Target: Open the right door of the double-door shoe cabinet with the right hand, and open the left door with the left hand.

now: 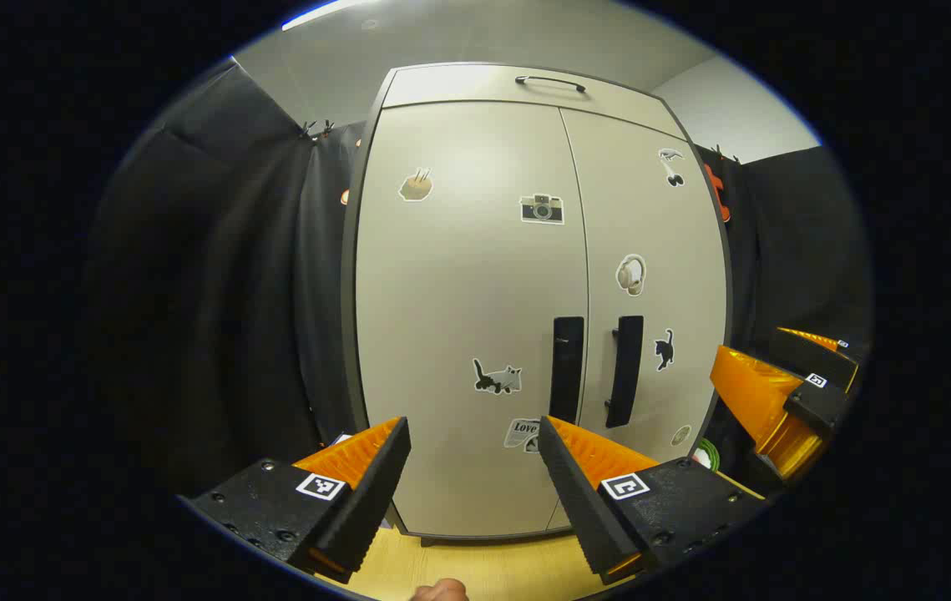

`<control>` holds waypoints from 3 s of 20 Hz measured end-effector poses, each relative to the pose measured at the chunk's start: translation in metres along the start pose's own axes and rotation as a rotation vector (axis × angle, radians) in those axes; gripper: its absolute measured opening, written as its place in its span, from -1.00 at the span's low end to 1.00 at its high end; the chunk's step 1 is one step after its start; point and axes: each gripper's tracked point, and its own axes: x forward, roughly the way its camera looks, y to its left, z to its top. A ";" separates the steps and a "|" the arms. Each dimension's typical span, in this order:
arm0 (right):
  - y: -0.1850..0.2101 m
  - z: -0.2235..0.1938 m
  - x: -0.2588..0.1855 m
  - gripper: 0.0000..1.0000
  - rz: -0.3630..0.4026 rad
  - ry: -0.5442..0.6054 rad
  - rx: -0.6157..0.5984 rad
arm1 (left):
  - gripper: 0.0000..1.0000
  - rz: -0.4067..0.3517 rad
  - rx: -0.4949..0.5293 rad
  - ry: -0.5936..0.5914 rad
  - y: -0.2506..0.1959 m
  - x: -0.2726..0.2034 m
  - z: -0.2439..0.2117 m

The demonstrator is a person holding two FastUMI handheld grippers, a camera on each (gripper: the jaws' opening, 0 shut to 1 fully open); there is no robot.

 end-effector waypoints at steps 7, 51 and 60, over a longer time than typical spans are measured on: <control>0.004 -0.006 0.007 0.97 0.007 0.020 0.010 | 0.92 0.006 0.004 -0.005 0.003 0.003 0.001; 0.051 -0.059 0.130 -0.48 -0.033 0.184 0.000 | 0.92 0.057 -0.054 0.085 0.065 0.016 -0.035; 0.049 -0.059 0.120 -0.65 0.072 0.189 0.031 | 0.92 0.056 -0.048 0.109 0.059 -0.005 -0.040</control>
